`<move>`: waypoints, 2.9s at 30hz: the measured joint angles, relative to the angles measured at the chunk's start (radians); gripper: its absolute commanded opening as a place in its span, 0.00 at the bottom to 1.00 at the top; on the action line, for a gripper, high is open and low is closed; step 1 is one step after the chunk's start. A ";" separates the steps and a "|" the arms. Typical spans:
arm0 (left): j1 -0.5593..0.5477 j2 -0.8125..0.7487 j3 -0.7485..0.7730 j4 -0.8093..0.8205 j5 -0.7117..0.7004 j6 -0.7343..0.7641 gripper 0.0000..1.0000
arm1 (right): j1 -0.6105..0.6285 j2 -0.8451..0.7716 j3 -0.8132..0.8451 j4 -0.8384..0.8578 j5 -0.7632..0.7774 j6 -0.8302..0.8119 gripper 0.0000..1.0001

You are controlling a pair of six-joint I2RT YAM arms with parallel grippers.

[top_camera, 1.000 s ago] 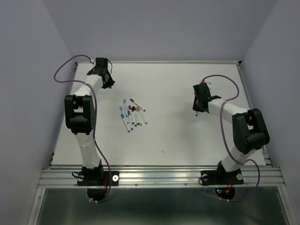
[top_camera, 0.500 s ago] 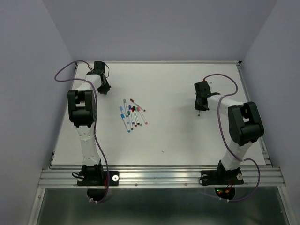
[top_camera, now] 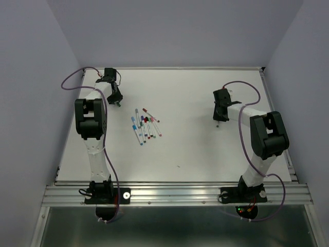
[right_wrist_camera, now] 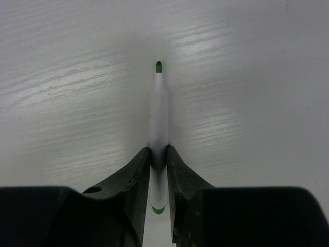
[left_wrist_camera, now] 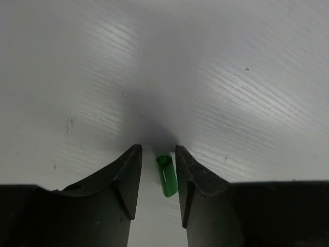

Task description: Open the pen caps

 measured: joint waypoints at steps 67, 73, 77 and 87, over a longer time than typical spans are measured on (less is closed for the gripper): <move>0.000 -0.768 -0.526 0.224 0.075 -0.082 0.99 | 0.504 0.353 0.570 -0.080 -0.210 -0.528 1.00; 0.000 -0.768 -0.526 0.227 0.076 -0.082 0.99 | 0.514 0.364 0.570 -0.083 -0.224 -0.535 1.00; 0.000 -0.768 -0.526 0.227 0.075 -0.082 0.99 | 0.517 0.386 0.573 -0.081 -0.240 -0.526 1.00; 0.000 -0.768 -0.526 0.227 0.075 -0.079 0.99 | 0.517 0.445 0.659 -0.083 -0.265 -0.503 0.77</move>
